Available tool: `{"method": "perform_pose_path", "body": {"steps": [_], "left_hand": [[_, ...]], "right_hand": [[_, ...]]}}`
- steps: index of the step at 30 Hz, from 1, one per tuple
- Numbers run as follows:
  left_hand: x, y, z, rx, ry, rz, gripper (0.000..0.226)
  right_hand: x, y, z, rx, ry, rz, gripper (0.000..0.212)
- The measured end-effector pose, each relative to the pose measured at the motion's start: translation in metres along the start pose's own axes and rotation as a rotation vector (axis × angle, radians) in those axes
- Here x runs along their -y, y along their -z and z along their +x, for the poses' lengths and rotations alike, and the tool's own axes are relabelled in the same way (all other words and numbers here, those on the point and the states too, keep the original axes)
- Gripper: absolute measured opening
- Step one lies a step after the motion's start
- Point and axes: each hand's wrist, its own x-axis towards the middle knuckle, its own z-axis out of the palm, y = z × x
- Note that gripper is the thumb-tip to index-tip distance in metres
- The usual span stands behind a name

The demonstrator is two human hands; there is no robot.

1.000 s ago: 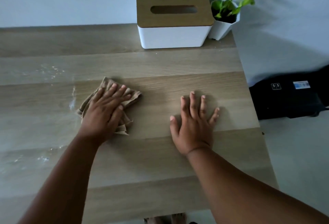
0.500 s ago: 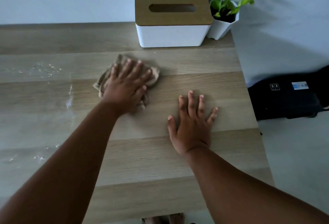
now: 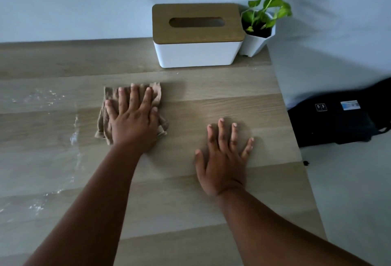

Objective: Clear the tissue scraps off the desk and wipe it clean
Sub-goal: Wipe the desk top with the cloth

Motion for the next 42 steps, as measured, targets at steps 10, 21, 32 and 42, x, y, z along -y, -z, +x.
{"method": "perform_pose_path", "body": {"steps": [10,21,32,42], "left_hand": [[-0.039,-0.022,-0.074,-0.044,-0.43,0.02,0.059],[0.027,-0.001,-0.043,-0.03,0.07,-0.014,0.068],[-0.026,-0.009,-0.017,-0.009,-0.272,0.049,0.068],[0.045,-0.004,-0.135,-0.042,-0.247,0.015,0.068]], "right_hand": [[0.0,0.001,-0.001,-0.007,0.015,-0.048,0.07],[0.0,0.0,0.001,-0.015,0.007,-0.009,0.072],[0.0,-0.004,0.002,-0.018,0.011,-0.061,0.073],[0.001,-0.001,0.003,0.009,-0.004,-0.05,0.074]]}}
